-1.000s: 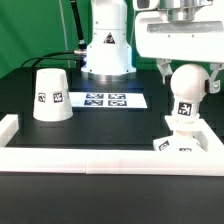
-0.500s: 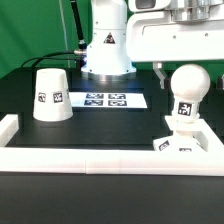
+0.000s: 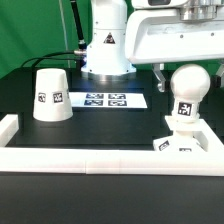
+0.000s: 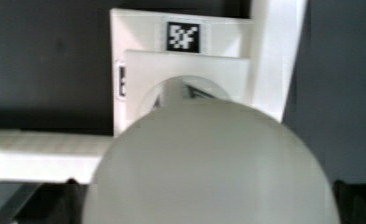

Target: Assemble lamp

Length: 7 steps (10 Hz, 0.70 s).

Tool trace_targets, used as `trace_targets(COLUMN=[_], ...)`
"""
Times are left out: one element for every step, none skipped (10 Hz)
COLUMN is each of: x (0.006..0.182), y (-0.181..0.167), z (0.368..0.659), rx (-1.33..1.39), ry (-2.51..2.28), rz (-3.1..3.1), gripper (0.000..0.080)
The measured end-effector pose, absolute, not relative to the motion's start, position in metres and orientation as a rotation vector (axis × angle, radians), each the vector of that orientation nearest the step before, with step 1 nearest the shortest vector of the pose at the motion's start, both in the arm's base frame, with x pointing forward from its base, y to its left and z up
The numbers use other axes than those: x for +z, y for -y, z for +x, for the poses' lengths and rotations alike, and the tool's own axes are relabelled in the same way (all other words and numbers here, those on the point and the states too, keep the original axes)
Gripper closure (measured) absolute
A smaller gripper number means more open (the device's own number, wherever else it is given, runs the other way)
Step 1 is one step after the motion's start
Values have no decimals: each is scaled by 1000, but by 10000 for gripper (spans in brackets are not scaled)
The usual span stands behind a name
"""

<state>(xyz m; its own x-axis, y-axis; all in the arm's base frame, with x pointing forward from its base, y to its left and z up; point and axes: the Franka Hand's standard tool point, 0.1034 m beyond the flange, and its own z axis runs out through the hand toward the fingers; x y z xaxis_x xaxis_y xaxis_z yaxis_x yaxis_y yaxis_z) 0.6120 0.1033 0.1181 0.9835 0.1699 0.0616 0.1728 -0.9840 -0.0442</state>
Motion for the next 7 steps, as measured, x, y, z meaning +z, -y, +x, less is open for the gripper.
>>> trace_targets(x=[118,118,118,118,118,117,116], y=[-103,-103,-105,-105,-104,-104,-102], z=[612,612,612,612,612,611,611], rx=[-92,-94,-95,-96,-96,-95,-92], ry=[395,471,523,629,727,863,993], rz=[-3070,-3061,-3053,-3039,-3026,-2998,-2963], gripper=[101,101,101,101,101,101,101])
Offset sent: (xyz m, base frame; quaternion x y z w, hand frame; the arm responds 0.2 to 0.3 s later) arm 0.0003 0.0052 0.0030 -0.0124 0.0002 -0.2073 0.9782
